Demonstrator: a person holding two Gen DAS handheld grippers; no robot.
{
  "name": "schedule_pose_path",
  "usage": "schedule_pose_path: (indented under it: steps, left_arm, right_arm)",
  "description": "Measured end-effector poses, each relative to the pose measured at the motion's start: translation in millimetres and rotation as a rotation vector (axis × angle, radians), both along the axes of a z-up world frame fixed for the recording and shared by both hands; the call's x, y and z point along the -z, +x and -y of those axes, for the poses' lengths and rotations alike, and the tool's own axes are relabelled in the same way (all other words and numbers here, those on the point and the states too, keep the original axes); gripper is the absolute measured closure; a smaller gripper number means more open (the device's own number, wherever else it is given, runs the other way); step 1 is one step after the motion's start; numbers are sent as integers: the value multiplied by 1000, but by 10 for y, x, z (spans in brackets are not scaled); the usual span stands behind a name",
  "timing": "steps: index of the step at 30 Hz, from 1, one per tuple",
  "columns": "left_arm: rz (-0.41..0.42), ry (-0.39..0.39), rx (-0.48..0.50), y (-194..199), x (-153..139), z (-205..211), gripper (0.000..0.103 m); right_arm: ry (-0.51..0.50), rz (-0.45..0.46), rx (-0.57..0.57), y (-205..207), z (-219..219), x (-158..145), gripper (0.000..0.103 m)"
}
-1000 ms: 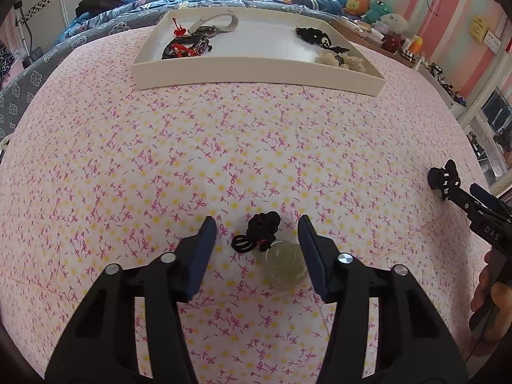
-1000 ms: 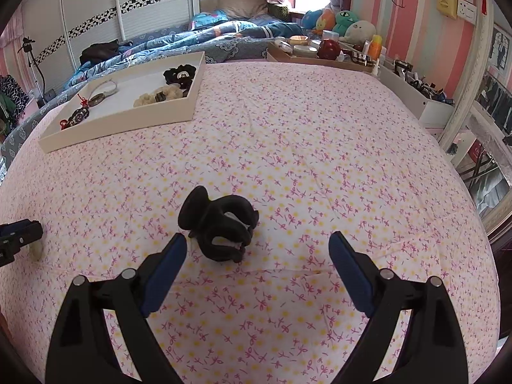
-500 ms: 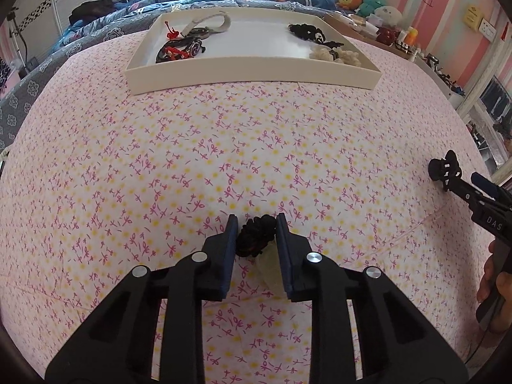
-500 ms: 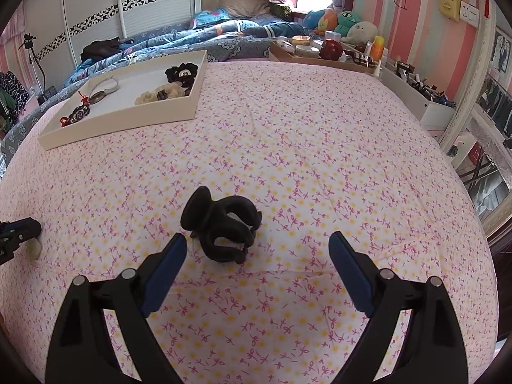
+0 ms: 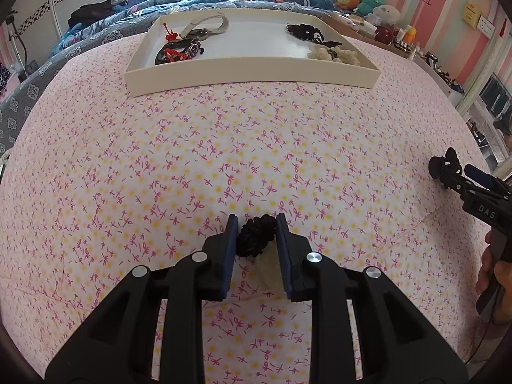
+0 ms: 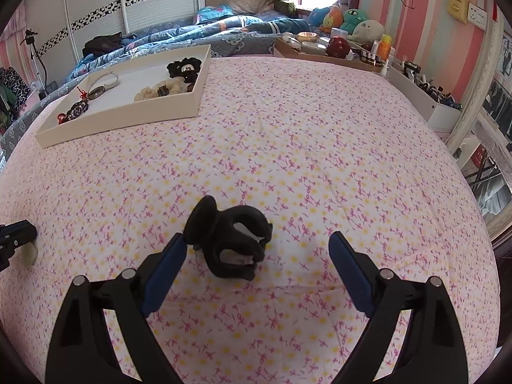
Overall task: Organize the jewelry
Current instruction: 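Open right tool around the claw clip and close on it, then carry the pendant in left tool while right tool carries the claw clip to tray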
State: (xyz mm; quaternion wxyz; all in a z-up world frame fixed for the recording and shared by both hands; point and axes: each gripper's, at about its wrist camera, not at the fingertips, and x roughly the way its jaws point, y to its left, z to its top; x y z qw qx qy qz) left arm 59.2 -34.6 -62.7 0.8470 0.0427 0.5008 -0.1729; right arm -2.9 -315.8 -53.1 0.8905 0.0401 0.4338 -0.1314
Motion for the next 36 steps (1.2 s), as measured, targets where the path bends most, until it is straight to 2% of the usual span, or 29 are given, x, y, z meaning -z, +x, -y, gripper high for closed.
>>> schedule_pose_path:
  steps: [10, 24, 36]
  left_arm:
    - [-1, -1, 1, -4, 0, -7, 80]
    - [-15, -12, 4, 13, -2, -31, 81]
    - [-30, 0, 14, 63, -13, -80, 81]
  right_arm:
    - [-21, -10, -10, 41, -21, 18, 14]
    - [35, -9, -56, 39, -62, 22, 50]
    - [26, -17, -50, 35, -97, 3, 51]
